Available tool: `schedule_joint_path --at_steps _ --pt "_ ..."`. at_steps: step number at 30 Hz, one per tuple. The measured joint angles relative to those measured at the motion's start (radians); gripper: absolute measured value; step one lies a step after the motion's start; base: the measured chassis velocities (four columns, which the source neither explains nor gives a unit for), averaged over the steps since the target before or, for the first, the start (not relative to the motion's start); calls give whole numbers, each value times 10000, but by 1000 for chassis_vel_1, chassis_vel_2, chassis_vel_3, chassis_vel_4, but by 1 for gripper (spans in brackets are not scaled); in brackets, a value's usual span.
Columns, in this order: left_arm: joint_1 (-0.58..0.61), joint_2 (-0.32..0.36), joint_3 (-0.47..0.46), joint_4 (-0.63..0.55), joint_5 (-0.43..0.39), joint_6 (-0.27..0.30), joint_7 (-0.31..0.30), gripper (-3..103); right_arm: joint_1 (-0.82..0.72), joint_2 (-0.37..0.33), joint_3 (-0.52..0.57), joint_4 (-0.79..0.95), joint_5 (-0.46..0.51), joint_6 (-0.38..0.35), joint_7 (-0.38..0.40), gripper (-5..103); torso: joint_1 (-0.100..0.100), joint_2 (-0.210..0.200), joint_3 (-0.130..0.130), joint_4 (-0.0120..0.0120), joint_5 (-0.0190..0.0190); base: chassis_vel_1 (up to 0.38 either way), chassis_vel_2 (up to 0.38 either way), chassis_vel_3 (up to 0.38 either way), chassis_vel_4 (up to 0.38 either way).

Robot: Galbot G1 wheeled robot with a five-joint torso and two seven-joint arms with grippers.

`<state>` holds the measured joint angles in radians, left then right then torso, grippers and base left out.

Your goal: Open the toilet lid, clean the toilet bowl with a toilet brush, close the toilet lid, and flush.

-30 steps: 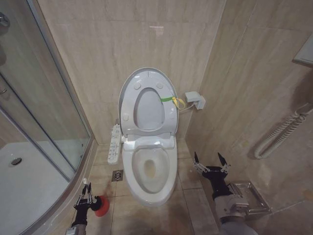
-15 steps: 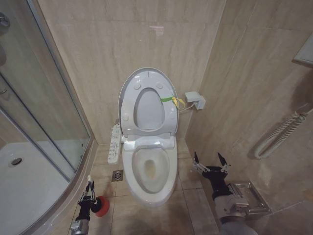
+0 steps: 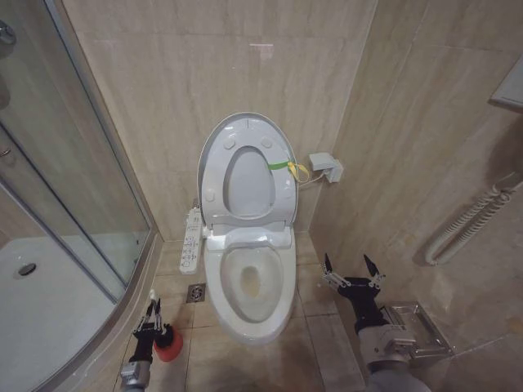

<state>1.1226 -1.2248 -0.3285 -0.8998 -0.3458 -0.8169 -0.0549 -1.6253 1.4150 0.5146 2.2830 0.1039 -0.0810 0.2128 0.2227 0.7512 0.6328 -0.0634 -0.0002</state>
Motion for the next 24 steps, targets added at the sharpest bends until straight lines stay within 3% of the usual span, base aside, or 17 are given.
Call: schedule_joint_path --at_steps 8,24 --pt "-82 -47 -24 68 31 2 -3 17 0 0 0 0 0 0 0 100 0 0 0 -1 1 0 0 0 0" --pt "-992 -261 253 1417 227 1 288 17 0 0 0 0 0 1 0 100 0 0 0 -2 3 0 0 0 0"
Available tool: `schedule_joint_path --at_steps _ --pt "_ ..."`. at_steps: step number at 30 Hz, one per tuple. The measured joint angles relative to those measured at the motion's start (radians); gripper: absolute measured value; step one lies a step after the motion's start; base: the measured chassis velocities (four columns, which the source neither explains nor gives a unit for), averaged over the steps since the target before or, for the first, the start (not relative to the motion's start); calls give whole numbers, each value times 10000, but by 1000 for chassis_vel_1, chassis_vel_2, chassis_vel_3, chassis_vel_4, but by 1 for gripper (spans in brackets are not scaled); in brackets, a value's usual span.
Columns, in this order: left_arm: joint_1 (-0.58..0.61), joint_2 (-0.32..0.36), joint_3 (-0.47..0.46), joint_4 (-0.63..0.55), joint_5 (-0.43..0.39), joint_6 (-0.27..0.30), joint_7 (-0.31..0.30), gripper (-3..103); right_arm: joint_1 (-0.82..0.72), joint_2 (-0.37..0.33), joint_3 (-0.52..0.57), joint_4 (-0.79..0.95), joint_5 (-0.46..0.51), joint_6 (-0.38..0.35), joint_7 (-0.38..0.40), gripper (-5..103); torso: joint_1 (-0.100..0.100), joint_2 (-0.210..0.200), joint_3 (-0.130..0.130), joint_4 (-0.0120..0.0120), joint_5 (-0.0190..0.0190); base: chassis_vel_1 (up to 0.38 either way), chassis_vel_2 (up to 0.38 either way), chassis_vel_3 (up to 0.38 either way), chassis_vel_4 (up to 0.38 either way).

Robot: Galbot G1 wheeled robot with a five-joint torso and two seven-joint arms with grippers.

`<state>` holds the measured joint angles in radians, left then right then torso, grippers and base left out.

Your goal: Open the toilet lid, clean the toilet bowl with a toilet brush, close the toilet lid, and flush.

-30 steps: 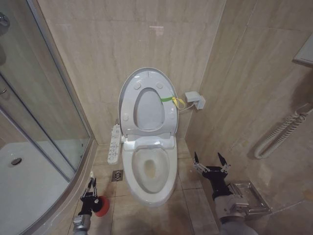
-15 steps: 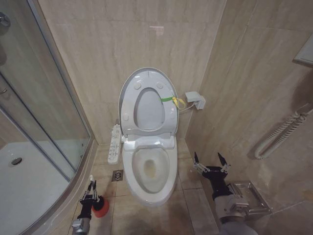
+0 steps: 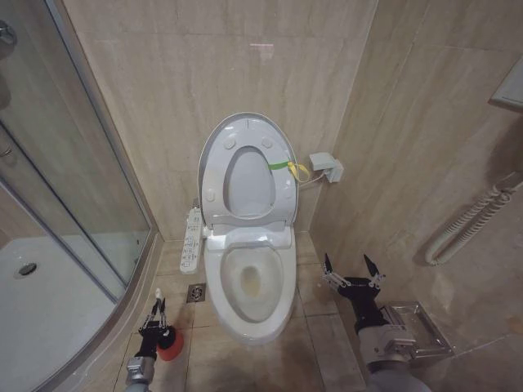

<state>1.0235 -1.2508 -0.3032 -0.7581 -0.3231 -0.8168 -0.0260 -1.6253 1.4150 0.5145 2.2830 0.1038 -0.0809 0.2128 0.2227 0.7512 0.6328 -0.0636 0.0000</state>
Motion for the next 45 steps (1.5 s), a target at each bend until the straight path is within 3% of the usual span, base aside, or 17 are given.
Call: schedule_joint_path --at_steps 16,28,29,35,36,42,43,45 --pt "-169 -58 13 947 751 -17 159 17 0 0 0 0 0 0 0 100 0 0 -1 0 1 0 0 0 0" --pt "475 30 -9 100 727 11 -67 17 0 0 0 0 0 0 0 100 0 0 0 1 -1 0 0 0 0" --pt "564 31 -28 2 727 13 -80 23 0 0 0 0 0 -1 0 100 0 0 0 2 -1 0 0 0 0" --pt "828 42 -110 -286 727 18 -227 23 0 0 0 0 0 -1 0 100 0 0 -1 1 -1 0 0 0 0" --pt "895 49 -140 -362 729 19 -244 50 0 0 0 0 0 0 0 100 0 0 -1 1 -1 0 0 0 0" --pt "1421 77 -354 -985 789 21 -411 50 0 0 0 0 0 0 0 100 0 0 -1 -1 -1 0 0 0 0" --pt "1591 79 -421 -1196 797 21 -436 77 0 0 0 0 0 0 0 100 0 0 0 0 -2 0 0 0 0" --pt "1769 82 -486 -1430 803 22 -476 77 0 0 0 0 0 0 0 100 0 0 -1 0 -1 0 0 0 0"
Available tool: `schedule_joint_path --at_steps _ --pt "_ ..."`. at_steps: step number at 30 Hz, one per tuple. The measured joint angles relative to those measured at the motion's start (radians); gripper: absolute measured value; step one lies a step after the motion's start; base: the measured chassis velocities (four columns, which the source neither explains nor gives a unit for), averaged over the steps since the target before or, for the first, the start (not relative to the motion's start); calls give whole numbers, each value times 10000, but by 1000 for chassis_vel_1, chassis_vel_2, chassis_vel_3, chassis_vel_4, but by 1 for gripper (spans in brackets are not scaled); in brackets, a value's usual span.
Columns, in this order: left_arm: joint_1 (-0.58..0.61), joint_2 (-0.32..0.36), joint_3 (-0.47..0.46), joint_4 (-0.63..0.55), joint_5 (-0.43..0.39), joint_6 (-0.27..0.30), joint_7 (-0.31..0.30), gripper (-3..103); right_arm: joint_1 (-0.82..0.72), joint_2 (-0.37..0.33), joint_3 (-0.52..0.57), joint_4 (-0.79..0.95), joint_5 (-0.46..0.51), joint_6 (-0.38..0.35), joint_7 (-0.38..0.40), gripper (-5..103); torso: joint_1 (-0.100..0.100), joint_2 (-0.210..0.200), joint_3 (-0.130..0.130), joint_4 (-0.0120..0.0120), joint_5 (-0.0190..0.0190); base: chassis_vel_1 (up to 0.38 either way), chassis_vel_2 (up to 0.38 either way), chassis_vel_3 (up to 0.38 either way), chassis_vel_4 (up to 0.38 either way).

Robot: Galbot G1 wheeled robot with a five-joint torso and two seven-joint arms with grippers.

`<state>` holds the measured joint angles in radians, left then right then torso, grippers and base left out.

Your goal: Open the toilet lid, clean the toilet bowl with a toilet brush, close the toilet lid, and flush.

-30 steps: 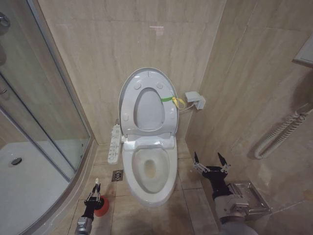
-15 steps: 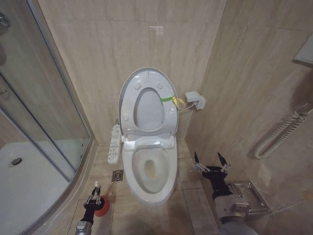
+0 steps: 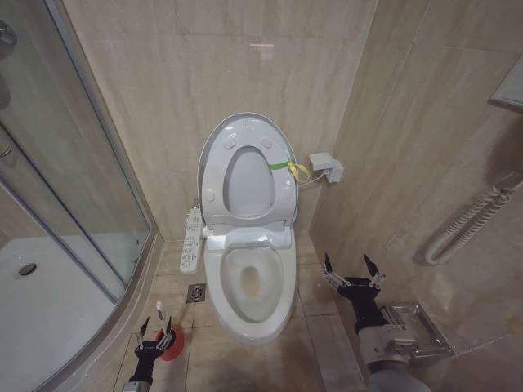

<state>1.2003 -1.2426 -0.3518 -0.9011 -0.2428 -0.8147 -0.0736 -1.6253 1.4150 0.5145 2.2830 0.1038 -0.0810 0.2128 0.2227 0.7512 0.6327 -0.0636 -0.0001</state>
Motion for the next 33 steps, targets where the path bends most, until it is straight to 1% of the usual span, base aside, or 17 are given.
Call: schedule_joint_path --at_steps 5,6,11,12,13,16,17,19,20,21,22,25,26,28,29,30,33 --pt "693 45 -493 -1295 336 48 -305 77 0 0 0 0 0 0 0 100 0 0 -1 1 0 0 0 0 0" --pt "821 80 -645 -1592 483 75 -446 102 0 0 0 0 0 0 0 100 0 0 0 1 0 0 0 0 0" --pt "1321 236 -1081 -2781 620 357 -935 102 0 -1 0 0 0 0 0 100 0 0 0 0 1 0 0 0 0" --pt "1504 251 -1207 -3174 636 403 -977 98 0 -1 0 0 1 0 0 100 0 0 0 0 0 0 0 0 0" --pt "1504 251 -1207 -3174 636 403 -977 98 0 -1 0 0 1 0 0 100 0 0 0 0 0 0 0 0 0" --pt "2006 258 -1503 -4273 668 662 -1067 98 0 0 0 0 0 0 0 100 0 0 0 0 1 0 0 0 0" --pt "2006 258 -1503 -4273 668 662 -1067 98 0 0 0 0 0 0 0 100 0 0 0 0 1 0 0 0 0" --pt "2305 260 -1626 -4917 681 842 -1121 98 0 0 0 0 0 0 0 100 0 0 0 0 -1 0 0 0 0" --pt "2527 267 -1740 -5414 683 980 -1150 94 0 0 0 0 0 0 0 100 0 0 0 -1 1 0 0 0 0" --pt "2743 270 -1840 -5886 680 1113 -1182 94 -1 0 0 0 0 0 0 100 0 0 0 1 1 0 0 0 0" --pt "2743 270 -1840 -5886 680 1113 -1182 94 -1 0 0 0 0 0 0 100 0 0 0 1 1 0 0 0 0" --pt "3240 255 -2110 -7012 657 1484 -1255 94 0 0 1 0 0 0 0 100 0 0 0 0 1 0 0 0 0" --pt "3240 255 -2110 -7012 657 1484 -1255 94 0 0 1 0 0 0 0 100 0 0 0 0 1 0 0 0 0" --pt "3721 233 -2288 -7993 619 1774 -1255 94 0 0 0 0 0 0 0 100 0 0 -1 0 1 0 0 0 0" --pt "3894 228 -2333 -8360 569 1858 -1243 90 0 0 0 0 0 0 0 100 0 0 0 2 1 0 0 0 0" --pt "3894 228 -2333 -8360 569 1858 -1243 90 0 0 0 0 0 0 0 100 0 0 0 2 1 0 0 0 0" --pt "4291 202 -2471 -9431 351 2190 -1221 90 0 0 0 0 0 0 0 100 0 0 0 1 1 0 0 0 0"
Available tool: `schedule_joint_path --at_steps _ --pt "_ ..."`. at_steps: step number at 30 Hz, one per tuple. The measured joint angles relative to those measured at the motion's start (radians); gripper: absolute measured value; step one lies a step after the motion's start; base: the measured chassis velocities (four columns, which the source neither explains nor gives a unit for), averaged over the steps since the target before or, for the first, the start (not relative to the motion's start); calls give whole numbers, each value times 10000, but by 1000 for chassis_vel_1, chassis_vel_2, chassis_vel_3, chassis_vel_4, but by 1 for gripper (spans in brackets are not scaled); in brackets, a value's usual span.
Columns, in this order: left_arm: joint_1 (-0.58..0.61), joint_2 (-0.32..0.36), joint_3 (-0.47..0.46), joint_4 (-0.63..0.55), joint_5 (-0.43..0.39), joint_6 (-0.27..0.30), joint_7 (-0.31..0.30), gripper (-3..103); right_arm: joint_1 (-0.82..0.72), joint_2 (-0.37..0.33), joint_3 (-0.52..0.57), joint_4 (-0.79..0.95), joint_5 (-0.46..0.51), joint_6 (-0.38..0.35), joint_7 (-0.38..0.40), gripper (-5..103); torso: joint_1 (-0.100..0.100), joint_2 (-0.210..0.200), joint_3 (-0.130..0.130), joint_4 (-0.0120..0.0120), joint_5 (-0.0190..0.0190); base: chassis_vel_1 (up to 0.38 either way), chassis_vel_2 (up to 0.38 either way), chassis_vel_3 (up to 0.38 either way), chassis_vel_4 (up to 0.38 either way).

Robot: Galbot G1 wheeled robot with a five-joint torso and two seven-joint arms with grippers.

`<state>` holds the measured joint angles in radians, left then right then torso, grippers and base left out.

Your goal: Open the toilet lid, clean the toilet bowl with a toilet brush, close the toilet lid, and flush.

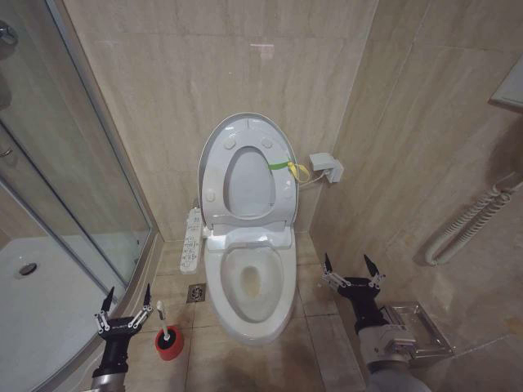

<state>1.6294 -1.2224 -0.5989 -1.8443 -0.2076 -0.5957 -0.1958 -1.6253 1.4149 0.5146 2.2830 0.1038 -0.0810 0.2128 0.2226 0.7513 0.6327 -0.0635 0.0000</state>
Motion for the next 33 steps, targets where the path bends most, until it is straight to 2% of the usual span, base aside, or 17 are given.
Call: schedule_joint_path --at_steps 1,5,6,9,10,13,16,17,18,19,22,26,33 --pt "0 0 0 0 0 0 0 90 0 0 0 0 0 0 0 100 0 0 0 0 0 0 0 0 0" --pt "430 43 -117 -1383 -451 782 26 89 0 0 0 0 0 0 0 100 0 0 0 -1 0 0 0 0 0" --pt "430 43 -117 -1383 -451 782 26 89 0 0 0 0 0 0 0 100 0 0 0 -1 0 0 0 0 0" --pt "706 109 -216 -2176 -639 1483 -199 89 0 0 0 0 0 0 0 100 0 0 0 -1 1 0 0 0 0" --pt "706 109 -216 -2176 -639 1483 -199 89 0 0 0 0 0 0 0 100 0 0 0 -1 1 0 0 0 0" --pt "938 101 -126 -2805 -778 2280 -532 85 0 0 0 0 0 0 0 100 0 0 0 -1 0 0 0 0 0" --pt "1069 70 -118 -3009 -755 2543 -489 85 0 0 0 0 0 0 0 100 0 0 0 -1 0 0 0 0 0" --pt "1098 67 -156 -3034 -756 2570 -386 85 0 0 0 0 0 0 0 100 0 0 0 0 0 0 0 0 0" --pt "1111 63 -269 -3036 -792 2574 -140 78 0 0 0 0 0 0 0 100 0 0 0 0 0 0 0 0 0" --pt "1111 63 -269 -3036 -792 2574 -140 78 0 0 0 0 0 0 0 100 0 0 0 0 0 0 0 0 0" --pt "925 -111 -766 -2749 -957 2380 700 78 0 0 0 0 0 0 0 100 0 0 1 -1 -1 0 0 0 0" --pt "791 -398 -957 -2564 -1159 2252 918 81 0 0 0 0 0 0 0 100 0 0 1 0 -1 0 0 0 0" --pt "638 -714 -843 -2409 -1201 2165 866 81 0 0 0 0 0 0 0 100 0 0 1 -1 -1 0 0 0 0"
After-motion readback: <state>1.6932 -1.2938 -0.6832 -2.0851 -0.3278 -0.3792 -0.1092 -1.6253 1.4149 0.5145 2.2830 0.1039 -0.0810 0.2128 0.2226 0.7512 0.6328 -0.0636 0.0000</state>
